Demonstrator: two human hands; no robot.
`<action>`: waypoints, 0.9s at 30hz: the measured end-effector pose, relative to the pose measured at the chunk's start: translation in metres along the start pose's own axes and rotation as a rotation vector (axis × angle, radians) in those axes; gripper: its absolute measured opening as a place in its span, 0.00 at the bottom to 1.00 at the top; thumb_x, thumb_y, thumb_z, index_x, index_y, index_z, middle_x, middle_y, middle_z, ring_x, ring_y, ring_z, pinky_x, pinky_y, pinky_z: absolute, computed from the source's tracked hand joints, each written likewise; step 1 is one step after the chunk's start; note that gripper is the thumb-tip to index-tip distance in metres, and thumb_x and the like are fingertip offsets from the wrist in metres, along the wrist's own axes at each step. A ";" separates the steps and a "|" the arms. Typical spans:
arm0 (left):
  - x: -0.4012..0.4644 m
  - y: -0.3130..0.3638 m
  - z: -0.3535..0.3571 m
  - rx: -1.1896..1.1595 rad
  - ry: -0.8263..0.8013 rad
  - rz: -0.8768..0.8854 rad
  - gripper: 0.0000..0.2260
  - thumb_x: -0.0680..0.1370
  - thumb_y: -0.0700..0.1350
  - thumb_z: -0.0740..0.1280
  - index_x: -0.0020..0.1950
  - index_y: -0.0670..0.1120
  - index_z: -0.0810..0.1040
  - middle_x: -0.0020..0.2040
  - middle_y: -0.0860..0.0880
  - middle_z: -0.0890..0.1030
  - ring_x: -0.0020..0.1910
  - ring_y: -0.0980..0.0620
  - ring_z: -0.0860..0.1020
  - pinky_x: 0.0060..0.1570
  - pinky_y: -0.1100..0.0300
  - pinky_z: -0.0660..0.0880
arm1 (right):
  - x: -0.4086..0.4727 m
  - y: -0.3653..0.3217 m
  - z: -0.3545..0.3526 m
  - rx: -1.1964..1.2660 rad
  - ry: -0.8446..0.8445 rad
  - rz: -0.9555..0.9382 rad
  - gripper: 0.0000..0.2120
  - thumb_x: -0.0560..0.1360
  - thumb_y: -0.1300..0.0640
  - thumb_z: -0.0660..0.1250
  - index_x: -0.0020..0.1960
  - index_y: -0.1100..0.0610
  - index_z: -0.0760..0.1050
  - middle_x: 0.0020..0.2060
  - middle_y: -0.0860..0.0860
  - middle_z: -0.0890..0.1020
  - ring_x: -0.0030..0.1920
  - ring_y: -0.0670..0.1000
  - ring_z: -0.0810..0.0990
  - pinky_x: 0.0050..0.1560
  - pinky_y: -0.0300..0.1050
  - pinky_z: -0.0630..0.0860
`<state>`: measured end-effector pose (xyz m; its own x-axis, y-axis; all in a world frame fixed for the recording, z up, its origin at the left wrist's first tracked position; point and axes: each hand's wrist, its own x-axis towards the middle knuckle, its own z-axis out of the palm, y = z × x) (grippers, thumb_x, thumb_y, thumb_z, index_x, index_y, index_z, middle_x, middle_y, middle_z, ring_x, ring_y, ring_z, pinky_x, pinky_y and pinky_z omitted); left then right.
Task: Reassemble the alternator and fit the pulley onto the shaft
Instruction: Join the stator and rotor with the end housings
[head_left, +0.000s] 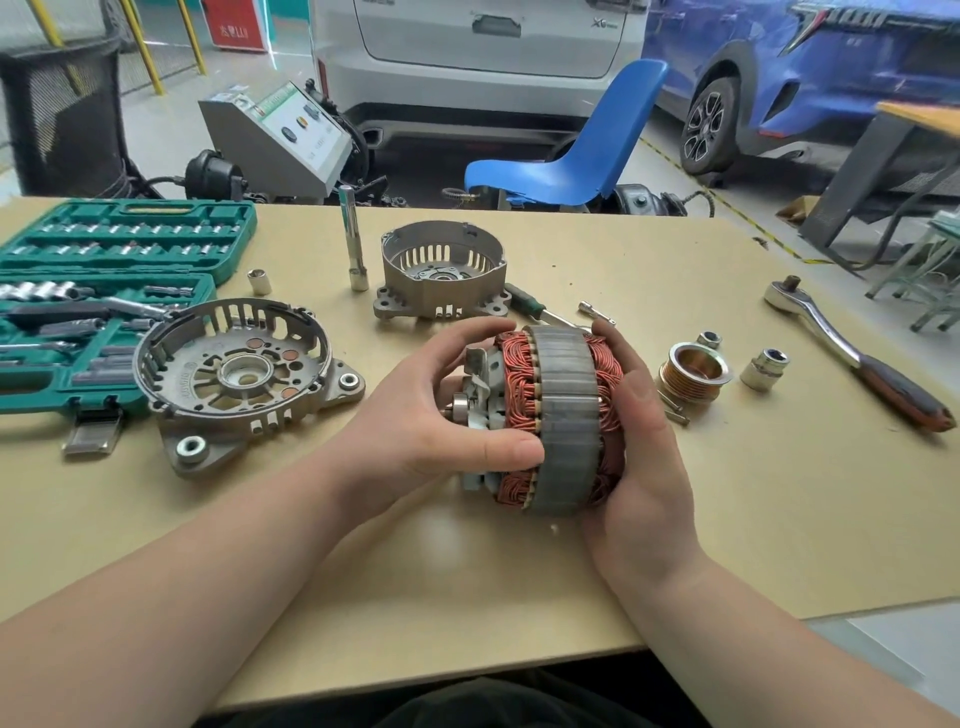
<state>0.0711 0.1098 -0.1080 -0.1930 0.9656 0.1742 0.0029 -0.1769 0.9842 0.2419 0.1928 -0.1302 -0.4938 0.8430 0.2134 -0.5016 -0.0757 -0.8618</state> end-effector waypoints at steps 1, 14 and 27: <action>0.001 -0.001 0.002 -0.012 0.011 0.004 0.43 0.60 0.47 0.83 0.74 0.52 0.75 0.60 0.63 0.85 0.58 0.67 0.83 0.49 0.69 0.81 | 0.001 0.000 0.001 0.029 0.038 0.021 0.29 0.79 0.37 0.68 0.75 0.50 0.74 0.69 0.58 0.80 0.69 0.63 0.80 0.70 0.64 0.74; -0.005 -0.005 0.007 0.031 0.075 0.026 0.41 0.60 0.49 0.84 0.72 0.55 0.75 0.70 0.50 0.79 0.65 0.49 0.81 0.57 0.59 0.80 | 0.003 -0.010 -0.039 -0.453 0.096 0.119 0.22 0.71 0.42 0.72 0.50 0.62 0.83 0.33 0.64 0.79 0.27 0.53 0.75 0.25 0.42 0.71; -0.007 -0.003 0.002 0.019 0.042 -0.001 0.38 0.65 0.40 0.82 0.73 0.54 0.74 0.71 0.49 0.78 0.64 0.52 0.82 0.56 0.61 0.81 | 0.006 -0.009 -0.055 -0.350 -0.070 0.229 0.19 0.74 0.50 0.76 0.52 0.66 0.83 0.44 0.65 0.79 0.32 0.51 0.70 0.24 0.39 0.63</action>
<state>0.0746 0.1038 -0.1119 -0.2335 0.9570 0.1722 0.0211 -0.1721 0.9849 0.2828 0.2284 -0.1462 -0.6178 0.7861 0.0187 -0.1080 -0.0612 -0.9923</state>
